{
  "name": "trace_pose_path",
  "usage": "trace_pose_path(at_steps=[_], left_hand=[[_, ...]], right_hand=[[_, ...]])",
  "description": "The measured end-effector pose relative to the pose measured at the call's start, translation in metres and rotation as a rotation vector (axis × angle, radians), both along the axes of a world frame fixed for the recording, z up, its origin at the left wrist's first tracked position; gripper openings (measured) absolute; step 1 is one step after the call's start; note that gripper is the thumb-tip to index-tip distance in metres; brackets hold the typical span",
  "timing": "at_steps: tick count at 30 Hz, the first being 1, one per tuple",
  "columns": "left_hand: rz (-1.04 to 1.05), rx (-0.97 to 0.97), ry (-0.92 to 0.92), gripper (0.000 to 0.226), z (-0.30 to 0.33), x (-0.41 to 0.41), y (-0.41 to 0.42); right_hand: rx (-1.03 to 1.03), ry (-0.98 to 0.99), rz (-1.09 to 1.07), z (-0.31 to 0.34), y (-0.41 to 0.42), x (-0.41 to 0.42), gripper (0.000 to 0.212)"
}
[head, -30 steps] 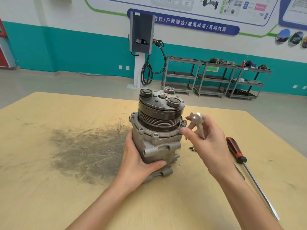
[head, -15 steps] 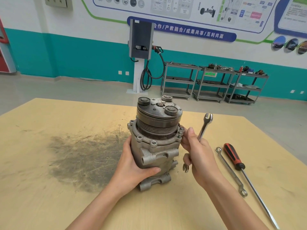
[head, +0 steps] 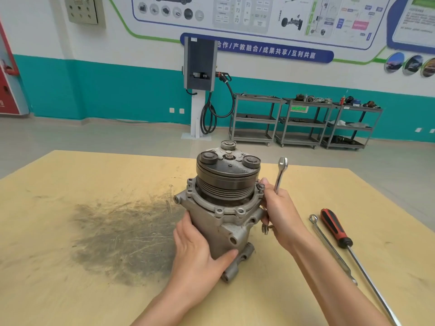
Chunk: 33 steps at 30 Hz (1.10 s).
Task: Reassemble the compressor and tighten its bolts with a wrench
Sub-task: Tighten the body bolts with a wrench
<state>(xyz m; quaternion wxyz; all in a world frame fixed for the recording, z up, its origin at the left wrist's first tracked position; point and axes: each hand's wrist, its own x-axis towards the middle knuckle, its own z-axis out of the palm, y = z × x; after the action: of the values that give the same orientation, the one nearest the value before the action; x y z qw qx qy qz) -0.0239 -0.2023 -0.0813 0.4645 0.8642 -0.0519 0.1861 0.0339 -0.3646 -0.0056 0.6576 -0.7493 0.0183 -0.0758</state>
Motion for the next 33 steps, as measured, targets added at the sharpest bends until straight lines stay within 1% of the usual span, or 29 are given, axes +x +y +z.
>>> trace_pose_path(at_steps=[3,5,8,10,12,13,15,18,20,23,26,30,33], left_hand=[[0.028,-0.02,0.025,0.125,-0.004,-0.004,-0.002],[0.035,-0.079,0.035,0.122,-0.007,-0.005,-0.001],[0.037,-0.169,0.022,0.118,-0.008,-0.003,0.003],[0.032,-0.174,0.022,0.118,-0.005,0.0,0.006],[0.032,-0.153,0.031,0.118,-0.002,0.004,0.01],[0.03,-0.148,0.021,0.117,-0.002,0.006,0.012],[0.014,-0.151,0.004,0.114,-0.002,0.008,0.014],[0.007,-0.143,0.032,0.12,-0.003,0.009,0.013],[0.011,-0.131,0.062,0.126,-0.005,0.009,0.014],[0.01,-0.138,0.062,0.119,-0.006,0.01,0.013],[0.004,-0.135,0.041,0.114,-0.004,0.009,0.013],[0.001,-0.129,0.042,0.114,-0.004,0.009,0.013],[0.008,-0.132,0.037,0.115,-0.004,0.009,0.013]], right_hand=[[0.005,0.018,0.074,0.005,-0.003,0.008,0.045],[0.014,0.029,0.103,0.006,-0.004,0.012,0.044],[-0.036,0.006,0.07,0.005,-0.004,0.013,0.044],[-0.052,-0.106,-0.043,0.003,-0.005,0.011,0.042],[-0.064,-0.273,-0.146,0.005,-0.007,0.005,0.037],[-0.059,-0.337,-0.156,0.006,-0.008,0.001,0.034],[-0.02,-0.399,-0.112,0.008,-0.01,-0.007,0.028],[0.034,-0.382,-0.001,0.01,-0.013,-0.014,0.016],[0.039,-0.372,0.044,0.009,-0.013,-0.016,0.016],[0.045,-0.322,0.033,0.007,-0.014,-0.014,0.022],[0.082,-0.285,0.04,0.008,-0.017,-0.01,0.018],[0.047,-0.257,0.037,0.011,-0.019,-0.004,0.01],[0.024,-0.227,0.054,0.012,-0.019,-0.001,0.008]])
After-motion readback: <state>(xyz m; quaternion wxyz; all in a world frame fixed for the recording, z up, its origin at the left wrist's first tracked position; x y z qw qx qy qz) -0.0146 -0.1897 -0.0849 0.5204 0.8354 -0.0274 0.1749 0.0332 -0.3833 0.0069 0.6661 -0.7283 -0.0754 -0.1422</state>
